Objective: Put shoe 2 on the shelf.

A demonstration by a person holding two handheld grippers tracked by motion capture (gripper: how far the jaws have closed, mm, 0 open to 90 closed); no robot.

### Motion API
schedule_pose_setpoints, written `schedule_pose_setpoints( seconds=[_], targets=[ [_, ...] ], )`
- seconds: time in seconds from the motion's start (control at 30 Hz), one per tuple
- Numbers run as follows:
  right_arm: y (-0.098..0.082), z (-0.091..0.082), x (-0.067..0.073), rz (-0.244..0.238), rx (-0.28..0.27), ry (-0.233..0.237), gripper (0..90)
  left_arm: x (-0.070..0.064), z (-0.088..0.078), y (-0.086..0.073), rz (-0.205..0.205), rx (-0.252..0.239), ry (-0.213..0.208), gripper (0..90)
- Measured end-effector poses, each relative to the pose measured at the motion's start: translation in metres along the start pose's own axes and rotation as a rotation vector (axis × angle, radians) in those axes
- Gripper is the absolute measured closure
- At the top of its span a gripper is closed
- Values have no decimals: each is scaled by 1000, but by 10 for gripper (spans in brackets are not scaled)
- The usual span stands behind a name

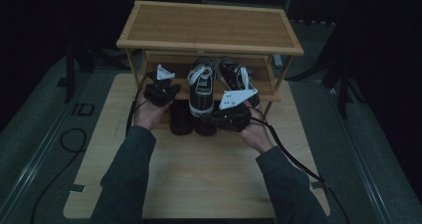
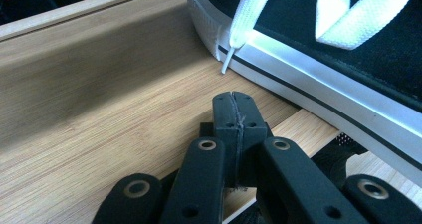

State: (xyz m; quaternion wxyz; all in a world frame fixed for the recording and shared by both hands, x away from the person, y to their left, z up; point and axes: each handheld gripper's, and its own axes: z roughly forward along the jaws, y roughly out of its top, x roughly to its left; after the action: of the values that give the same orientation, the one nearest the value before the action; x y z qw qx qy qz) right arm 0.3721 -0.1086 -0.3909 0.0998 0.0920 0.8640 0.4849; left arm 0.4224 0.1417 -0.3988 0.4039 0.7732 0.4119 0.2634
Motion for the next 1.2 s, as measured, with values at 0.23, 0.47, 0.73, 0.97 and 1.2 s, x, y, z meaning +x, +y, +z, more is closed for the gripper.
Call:
schedule_pose_setpoints(
  seconds=[0.23, 0.47, 0.73, 0.97, 1.2],
  targets=[
    [7, 4, 0, -7, -16, -10, 900, -1, 0, 0, 1, -3, 3, 900],
    [3, 8, 0, -23, 1, -12, 900, -1, 0, -1, 3, -3, 4, 900],
    [-2, 1, -2, -16, 0, -40, 900, 0, 0, -1, 3, -3, 1, 900],
    [0, -3, -6, -9, -29, -72, 900, 1, 0, -1, -3, -4, -4, 900],
    [-1, 1, -12, -2, -14, -88, 900, 1, -1, -1, 2, -1, -2, 900]
  ],
)
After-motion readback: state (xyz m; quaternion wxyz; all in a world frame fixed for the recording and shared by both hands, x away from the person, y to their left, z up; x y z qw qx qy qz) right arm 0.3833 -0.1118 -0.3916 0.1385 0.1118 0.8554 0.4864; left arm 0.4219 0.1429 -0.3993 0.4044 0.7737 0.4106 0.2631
